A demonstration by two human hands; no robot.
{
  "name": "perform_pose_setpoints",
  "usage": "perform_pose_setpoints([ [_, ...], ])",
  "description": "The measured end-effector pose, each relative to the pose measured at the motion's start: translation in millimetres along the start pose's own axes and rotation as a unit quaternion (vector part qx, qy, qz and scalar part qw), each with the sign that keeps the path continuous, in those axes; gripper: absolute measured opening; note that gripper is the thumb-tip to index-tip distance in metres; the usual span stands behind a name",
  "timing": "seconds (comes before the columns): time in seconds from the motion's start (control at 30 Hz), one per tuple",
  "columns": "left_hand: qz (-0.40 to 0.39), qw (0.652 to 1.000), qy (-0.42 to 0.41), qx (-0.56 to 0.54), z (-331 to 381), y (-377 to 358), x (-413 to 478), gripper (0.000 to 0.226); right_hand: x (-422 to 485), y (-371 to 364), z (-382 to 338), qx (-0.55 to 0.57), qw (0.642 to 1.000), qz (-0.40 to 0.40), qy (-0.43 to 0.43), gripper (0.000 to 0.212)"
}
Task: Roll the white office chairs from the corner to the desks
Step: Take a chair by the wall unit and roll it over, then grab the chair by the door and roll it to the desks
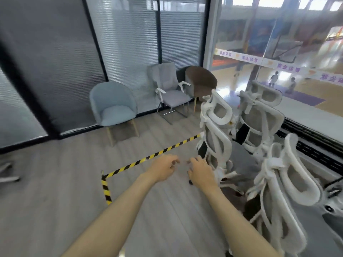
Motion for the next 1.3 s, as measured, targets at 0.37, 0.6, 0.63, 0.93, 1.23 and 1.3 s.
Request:
perform_pose_setpoints([
  [0.37, 0.060, 0.978, 0.200, -0.013, -226, 115, -162, 0.028, 21, -88, -270, 0.068, 0.984, -0.064, 0.151, 0.025],
  [0.6, 0.121, 0.952, 0.282, -0.003, -367, 186, -289, 0.031, 0, -140, -471, 0.068, 0.964, -0.079, 0.244, 0.027],
  [0.63, 0.126, 0.946, 0.300, -0.003, -387, 193, -308, 0.031, -4, -148, -498, 0.069, 0.961, -0.088, 0.252, 0.027],
  [0.93, 0.174, 0.885, 0.433, -0.008, -516, 249, -472, 0.035, -41, -218, -705, 0.091, 0.912, -0.174, 0.360, 0.029],
  [1.23, 0.186, 0.841, 0.507, 0.029, -654, 304, -579, 0.035, -46, -315, -890, 0.092, 0.868, -0.240, 0.425, 0.024],
  [1.3, 0.180, 0.836, 0.517, 0.045, -696, 328, -591, 0.035, -25, -332, -931, 0.095, 0.866, -0.235, 0.432, 0.023],
])
Point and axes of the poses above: each hand's wrist, its own x-axis towards the middle knuckle, its own y-axis out of the back of the hand, z = x × y, the point moved 1 cm from there along x, towards the middle knuckle, and after that the axes turned 6 degrees about z, right-handed, at the moved point
